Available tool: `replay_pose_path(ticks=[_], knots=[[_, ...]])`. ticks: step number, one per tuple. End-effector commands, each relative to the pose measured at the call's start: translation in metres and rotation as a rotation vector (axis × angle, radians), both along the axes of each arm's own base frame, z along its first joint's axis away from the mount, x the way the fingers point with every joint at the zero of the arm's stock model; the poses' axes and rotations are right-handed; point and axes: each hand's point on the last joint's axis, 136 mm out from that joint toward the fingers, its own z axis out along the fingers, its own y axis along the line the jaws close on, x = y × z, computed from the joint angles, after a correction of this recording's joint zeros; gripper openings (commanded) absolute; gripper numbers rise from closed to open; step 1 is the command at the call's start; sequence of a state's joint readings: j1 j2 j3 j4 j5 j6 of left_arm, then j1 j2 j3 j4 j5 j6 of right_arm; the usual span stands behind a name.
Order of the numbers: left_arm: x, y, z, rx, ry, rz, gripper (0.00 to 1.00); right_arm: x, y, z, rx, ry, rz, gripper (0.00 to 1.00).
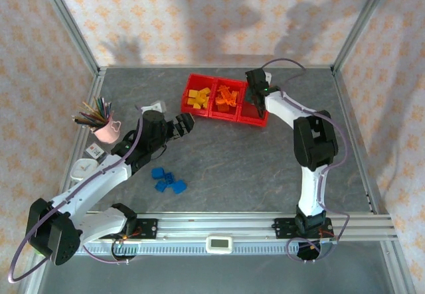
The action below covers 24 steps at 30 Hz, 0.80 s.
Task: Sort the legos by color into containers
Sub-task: Place the lego in the container, then pick up the lego from the bottom-left of the table.
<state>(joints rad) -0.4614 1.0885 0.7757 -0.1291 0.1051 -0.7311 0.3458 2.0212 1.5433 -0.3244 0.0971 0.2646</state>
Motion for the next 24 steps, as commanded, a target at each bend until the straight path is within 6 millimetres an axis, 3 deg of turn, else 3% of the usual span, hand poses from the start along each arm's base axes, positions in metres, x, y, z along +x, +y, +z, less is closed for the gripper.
replay_pose_path(ticks=[1, 6, 10, 17, 24], knots=[[0.007, 0.001, 0.024, -0.014, -0.065, -0.003, 0.99, 0.010, 0.003, 0.020, 0.001, -0.044, 0.017, 0.59], [0.006, 0.007, 0.027, -0.015, -0.072, 0.011, 0.99, 0.004, 0.012, 0.038, 0.049, -0.062, 0.053, 0.62], [0.001, 0.017, 0.032, -0.008, -0.081, 0.038, 0.99, -0.015, 0.026, 0.051, 0.083, -0.076, 0.089, 0.63], [-0.017, 0.043, 0.030, 0.017, -0.071, 0.116, 0.99, -0.076, 0.080, 0.050, 0.108, -0.054, 0.214, 0.67], [-0.041, 0.067, 0.022, 0.035, -0.041, 0.191, 0.99, -0.140, 0.157, 0.041, 0.142, -0.021, 0.398, 0.72]])
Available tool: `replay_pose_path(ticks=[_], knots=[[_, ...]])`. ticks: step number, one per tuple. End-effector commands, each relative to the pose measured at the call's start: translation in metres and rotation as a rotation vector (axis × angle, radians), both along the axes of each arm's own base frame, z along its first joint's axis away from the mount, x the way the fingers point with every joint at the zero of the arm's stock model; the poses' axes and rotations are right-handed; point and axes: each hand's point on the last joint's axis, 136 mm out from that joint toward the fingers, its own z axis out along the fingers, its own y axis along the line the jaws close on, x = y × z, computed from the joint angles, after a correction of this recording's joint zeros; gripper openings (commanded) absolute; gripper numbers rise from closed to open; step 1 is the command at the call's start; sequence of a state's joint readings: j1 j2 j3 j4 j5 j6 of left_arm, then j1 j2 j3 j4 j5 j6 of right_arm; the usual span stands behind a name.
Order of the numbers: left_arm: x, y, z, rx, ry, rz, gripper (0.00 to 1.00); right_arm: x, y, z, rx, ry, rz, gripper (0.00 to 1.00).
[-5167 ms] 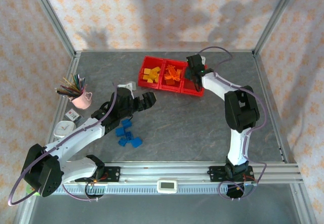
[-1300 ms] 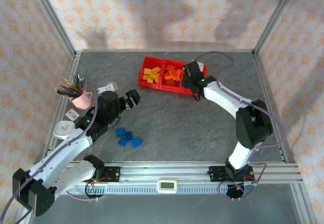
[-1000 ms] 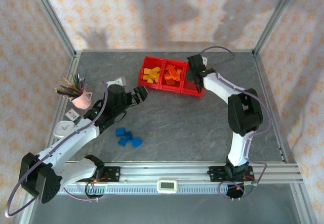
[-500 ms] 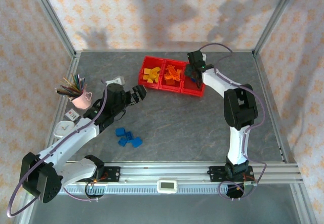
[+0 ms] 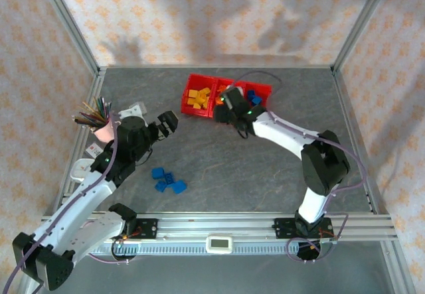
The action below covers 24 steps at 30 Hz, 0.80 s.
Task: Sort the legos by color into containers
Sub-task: Pick up the lego from the bottom-left of the table.
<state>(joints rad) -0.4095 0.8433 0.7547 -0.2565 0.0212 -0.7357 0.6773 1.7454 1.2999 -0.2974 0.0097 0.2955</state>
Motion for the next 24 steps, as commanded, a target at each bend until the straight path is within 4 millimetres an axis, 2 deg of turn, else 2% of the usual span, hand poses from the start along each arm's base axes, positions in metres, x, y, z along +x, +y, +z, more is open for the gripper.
replay_pose_path(ticks=[1, 8, 15, 24], knots=[[-0.015, 0.021, -0.022, 0.038, 0.070, 0.074, 0.99, -0.024, 0.029, 0.002, 0.039, 0.006, 0.058, 0.72], [-0.038, 0.044, -0.029, 0.044, 0.099, 0.160, 0.99, -0.076, 0.111, -0.015, 0.084, 0.046, 0.240, 0.75], [-0.055, 0.062, -0.025, 0.038, 0.092, 0.231, 0.99, -0.113, 0.174, -0.035, 0.113, 0.087, 0.387, 0.78], [-0.068, 0.079, -0.022, 0.017, 0.085, 0.314, 0.99, -0.150, 0.220, -0.054, 0.063, 0.101, 0.501, 0.82]])
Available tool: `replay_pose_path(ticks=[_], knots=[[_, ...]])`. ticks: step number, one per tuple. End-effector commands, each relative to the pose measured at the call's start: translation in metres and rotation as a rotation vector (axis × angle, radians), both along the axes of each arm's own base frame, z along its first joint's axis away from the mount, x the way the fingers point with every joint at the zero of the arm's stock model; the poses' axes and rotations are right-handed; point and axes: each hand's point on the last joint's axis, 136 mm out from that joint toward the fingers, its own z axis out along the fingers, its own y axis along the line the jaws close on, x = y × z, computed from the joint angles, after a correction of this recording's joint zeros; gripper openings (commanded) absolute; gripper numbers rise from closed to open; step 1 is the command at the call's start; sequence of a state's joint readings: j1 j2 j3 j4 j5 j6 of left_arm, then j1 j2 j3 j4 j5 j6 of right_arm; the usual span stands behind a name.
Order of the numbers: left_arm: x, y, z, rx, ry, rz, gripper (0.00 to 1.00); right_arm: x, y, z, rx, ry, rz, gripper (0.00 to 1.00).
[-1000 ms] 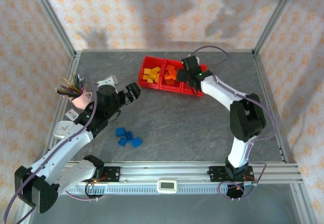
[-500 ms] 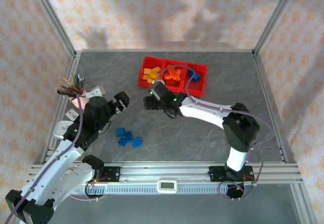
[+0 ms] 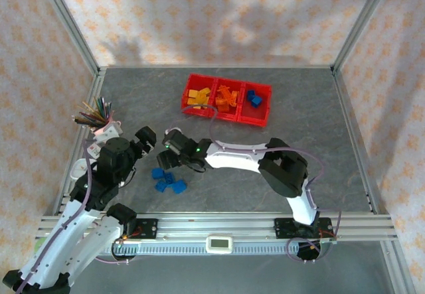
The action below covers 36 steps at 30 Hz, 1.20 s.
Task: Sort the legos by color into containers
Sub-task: Pick up the lego from the bottom-left of the table.
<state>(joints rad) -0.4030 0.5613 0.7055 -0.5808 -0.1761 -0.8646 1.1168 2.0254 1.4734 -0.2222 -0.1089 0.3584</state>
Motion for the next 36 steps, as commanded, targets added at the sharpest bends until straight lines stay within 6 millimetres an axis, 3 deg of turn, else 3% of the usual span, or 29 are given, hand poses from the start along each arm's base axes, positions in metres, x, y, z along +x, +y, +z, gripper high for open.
replay_pose_path(ticks=[1, 9, 15, 23, 36], knots=[[-0.008, 0.016, -0.005, 0.010, 0.021, 0.081, 0.99, -0.006, 0.020, -0.001, 0.000, -0.014, 0.031, 0.82], [-0.019, 0.029, 0.000, -0.006, 0.004, 0.142, 0.99, -0.013, 0.050, -0.020, -0.018, -0.006, 0.024, 0.85], [-0.025, 0.036, 0.004, -0.002, -0.005, 0.171, 0.99, -0.014, 0.056, -0.042, -0.097, -0.024, 0.011, 0.85], [-0.024, 0.035, -0.001, -0.007, 0.003, 0.170, 0.99, -0.014, 0.042, -0.056, -0.199, -0.055, -0.019, 0.77], [-0.020, 0.029, -0.003, -0.026, 0.000, 0.149, 0.99, -0.007, 0.016, -0.042, -0.269, -0.104, -0.075, 0.55]])
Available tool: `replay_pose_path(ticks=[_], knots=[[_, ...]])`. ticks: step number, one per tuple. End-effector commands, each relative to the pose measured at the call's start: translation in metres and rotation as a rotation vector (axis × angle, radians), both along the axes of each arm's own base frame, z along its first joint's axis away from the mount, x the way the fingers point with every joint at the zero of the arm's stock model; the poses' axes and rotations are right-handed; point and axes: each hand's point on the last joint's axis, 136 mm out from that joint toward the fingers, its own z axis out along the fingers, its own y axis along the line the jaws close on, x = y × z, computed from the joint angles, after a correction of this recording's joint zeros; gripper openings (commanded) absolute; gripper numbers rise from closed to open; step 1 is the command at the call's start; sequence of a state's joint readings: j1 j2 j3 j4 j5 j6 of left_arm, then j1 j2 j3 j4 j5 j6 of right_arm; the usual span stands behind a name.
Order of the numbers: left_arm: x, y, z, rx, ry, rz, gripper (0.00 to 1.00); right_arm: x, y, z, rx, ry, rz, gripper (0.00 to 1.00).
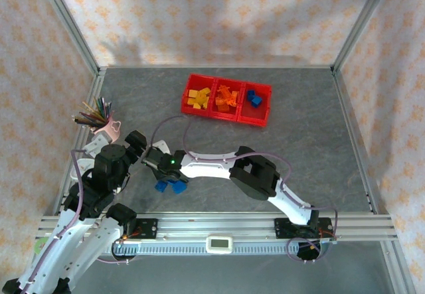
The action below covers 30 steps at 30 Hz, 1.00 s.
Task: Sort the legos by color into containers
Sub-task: Pick up the lego from the bottom-left of the table, then place the lego in the container.
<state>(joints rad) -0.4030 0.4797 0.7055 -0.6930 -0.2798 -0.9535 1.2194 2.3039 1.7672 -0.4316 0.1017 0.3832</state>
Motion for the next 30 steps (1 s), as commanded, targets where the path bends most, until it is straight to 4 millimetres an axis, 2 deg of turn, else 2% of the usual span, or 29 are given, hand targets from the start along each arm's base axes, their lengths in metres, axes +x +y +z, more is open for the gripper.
replay_pose_path(ticks=[1, 5, 8, 12, 16, 21, 24, 30], knots=[[0.000, 0.002, -0.001, -0.009, -0.003, 0.016, 0.99, 0.003, -0.013, 0.017, -0.029, -0.037, -0.034, 0.53], [0.003, -0.001, -0.001, -0.016, -0.004, 0.007, 0.99, 0.008, -0.007, 0.023, 0.022, -0.031, -0.039, 0.41], [0.004, -0.002, 0.001, -0.021, -0.005, 0.000, 0.99, 0.016, -0.006, 0.033, 0.064, -0.032, -0.056, 0.37], [0.008, -0.010, 0.006, -0.033, -0.018, -0.034, 0.99, 0.027, -0.015, 0.054, 0.106, -0.052, -0.083, 0.34], [0.015, -0.021, 0.012, -0.038, -0.031, -0.091, 0.99, 0.042, -0.036, 0.079, 0.174, -0.057, -0.136, 0.31], [0.031, -0.042, 0.016, -0.041, -0.039, -0.185, 0.99, 0.061, -0.079, 0.110, 0.217, -0.106, -0.226, 0.30], [0.043, -0.062, 0.019, -0.051, -0.050, -0.274, 0.99, 0.076, -0.116, 0.125, 0.227, -0.129, -0.299, 0.30], [0.070, -0.110, 0.022, -0.103, -0.066, -0.458, 0.99, 0.119, -0.211, 0.141, 0.190, -0.180, -0.483, 0.31]])
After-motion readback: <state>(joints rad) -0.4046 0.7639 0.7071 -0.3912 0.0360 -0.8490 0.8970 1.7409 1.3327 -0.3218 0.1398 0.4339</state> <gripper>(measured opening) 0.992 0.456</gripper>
